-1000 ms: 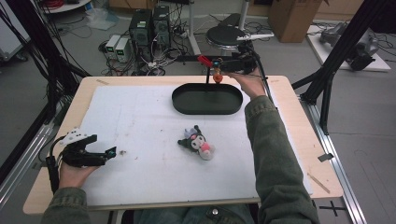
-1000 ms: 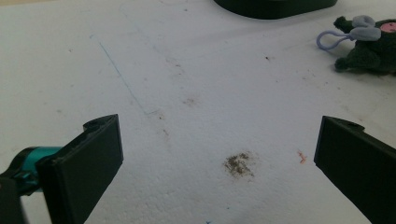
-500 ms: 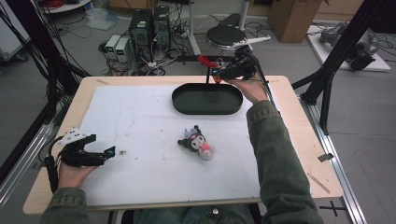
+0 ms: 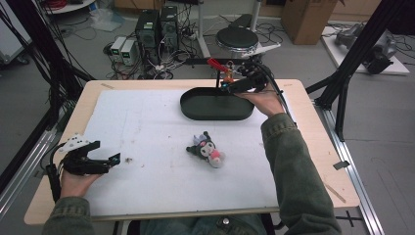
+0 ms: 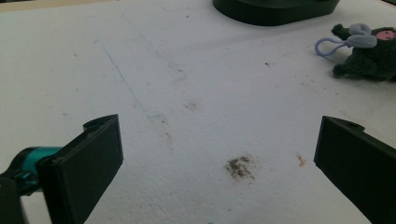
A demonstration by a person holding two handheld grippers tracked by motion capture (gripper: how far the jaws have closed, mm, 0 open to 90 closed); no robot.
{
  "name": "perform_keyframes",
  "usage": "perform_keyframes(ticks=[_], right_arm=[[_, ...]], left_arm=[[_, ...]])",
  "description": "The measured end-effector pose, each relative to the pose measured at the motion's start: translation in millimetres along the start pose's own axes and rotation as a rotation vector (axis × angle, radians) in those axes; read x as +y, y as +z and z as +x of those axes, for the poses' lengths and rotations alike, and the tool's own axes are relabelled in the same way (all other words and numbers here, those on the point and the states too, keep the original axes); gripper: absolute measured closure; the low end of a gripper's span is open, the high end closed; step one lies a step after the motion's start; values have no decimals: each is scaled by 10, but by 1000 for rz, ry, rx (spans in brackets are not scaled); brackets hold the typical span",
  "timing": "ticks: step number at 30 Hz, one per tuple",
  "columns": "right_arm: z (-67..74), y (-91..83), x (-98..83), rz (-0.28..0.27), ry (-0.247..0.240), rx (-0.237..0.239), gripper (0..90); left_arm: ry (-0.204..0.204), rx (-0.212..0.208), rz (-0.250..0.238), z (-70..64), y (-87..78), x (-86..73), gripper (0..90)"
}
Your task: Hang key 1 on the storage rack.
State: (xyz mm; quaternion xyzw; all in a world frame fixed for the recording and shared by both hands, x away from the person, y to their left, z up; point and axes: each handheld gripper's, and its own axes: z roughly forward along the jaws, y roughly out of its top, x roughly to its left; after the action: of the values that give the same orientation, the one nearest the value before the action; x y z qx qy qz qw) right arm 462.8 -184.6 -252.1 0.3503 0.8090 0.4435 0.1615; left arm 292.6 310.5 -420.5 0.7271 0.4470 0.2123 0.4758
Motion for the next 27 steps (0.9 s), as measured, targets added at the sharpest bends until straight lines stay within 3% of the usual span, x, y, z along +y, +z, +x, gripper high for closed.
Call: perform_keyframes(ticks=[17,27], right_arm=[[177,78,-589,87,27,13,4],[289,143,-857,125,15,30,4]], left_arm=[[4,-1,4,0,0,1,17],[6,-2,1,-12,-4,4,17]])
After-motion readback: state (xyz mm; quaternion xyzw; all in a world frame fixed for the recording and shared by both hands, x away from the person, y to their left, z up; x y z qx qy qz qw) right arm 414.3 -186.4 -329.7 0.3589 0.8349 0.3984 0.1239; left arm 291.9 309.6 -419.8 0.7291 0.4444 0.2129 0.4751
